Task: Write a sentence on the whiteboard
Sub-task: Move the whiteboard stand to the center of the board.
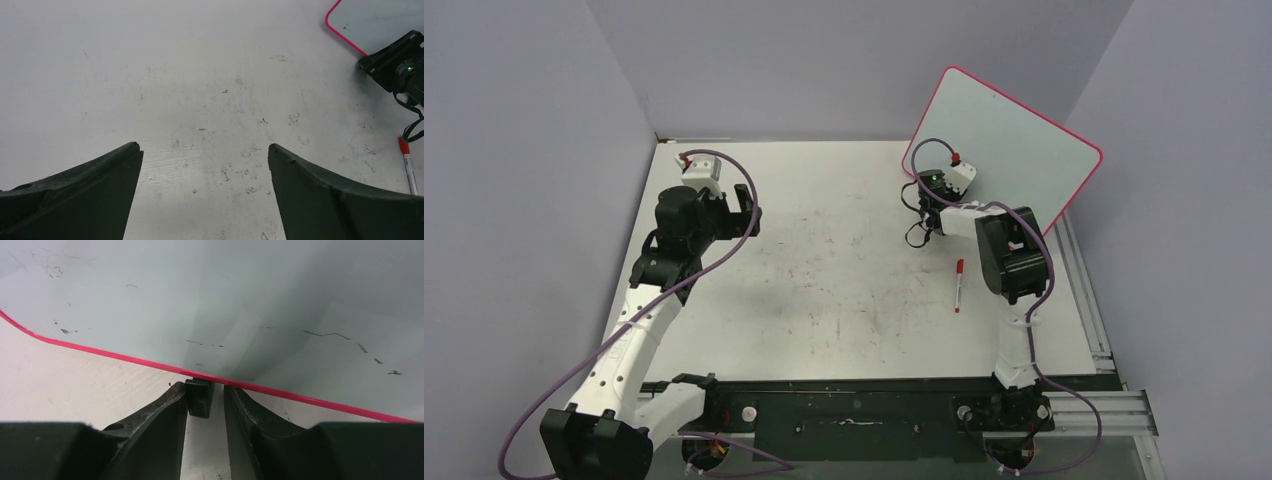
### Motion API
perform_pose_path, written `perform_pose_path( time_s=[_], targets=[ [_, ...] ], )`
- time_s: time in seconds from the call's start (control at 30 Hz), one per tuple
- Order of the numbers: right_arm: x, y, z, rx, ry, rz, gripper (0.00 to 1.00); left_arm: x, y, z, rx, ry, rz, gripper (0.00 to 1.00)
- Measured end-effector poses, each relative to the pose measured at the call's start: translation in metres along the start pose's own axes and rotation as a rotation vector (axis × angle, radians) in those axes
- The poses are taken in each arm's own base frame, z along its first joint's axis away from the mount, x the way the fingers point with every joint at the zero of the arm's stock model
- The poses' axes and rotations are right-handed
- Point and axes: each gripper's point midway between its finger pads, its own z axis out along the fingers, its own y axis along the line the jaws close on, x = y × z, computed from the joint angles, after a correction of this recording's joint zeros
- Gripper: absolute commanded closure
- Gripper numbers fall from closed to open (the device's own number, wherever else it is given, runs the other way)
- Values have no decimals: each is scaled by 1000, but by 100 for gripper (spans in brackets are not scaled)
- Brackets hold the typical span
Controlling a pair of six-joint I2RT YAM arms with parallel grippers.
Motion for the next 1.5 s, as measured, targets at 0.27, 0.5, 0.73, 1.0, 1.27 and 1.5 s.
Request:
perform_pose_path(
  time_s=[0.27, 0.5, 0.73, 1.0, 1.27, 1.5],
  targets=[
    [1, 4, 0, -17, 6, -4, 84, 0, 0, 0, 0, 0, 0, 4],
    [2, 5, 0, -30, 0, -32, 95, 0, 0, 0, 1, -1, 0, 4],
    [7, 7, -5, -63, -27, -66, 95, 0, -1, 0, 7, 0, -1, 4],
    [20, 4, -27, -114, -7, -158, 95, 2, -2, 2, 12, 6, -1, 4],
    [32, 5, -43, -180, 3, -228, 95, 5, -2, 2, 16, 12, 0, 4],
    [48, 12, -65, -248, 8, -285, 95, 6, -3, 3, 22, 11, 1, 4]
  ],
)
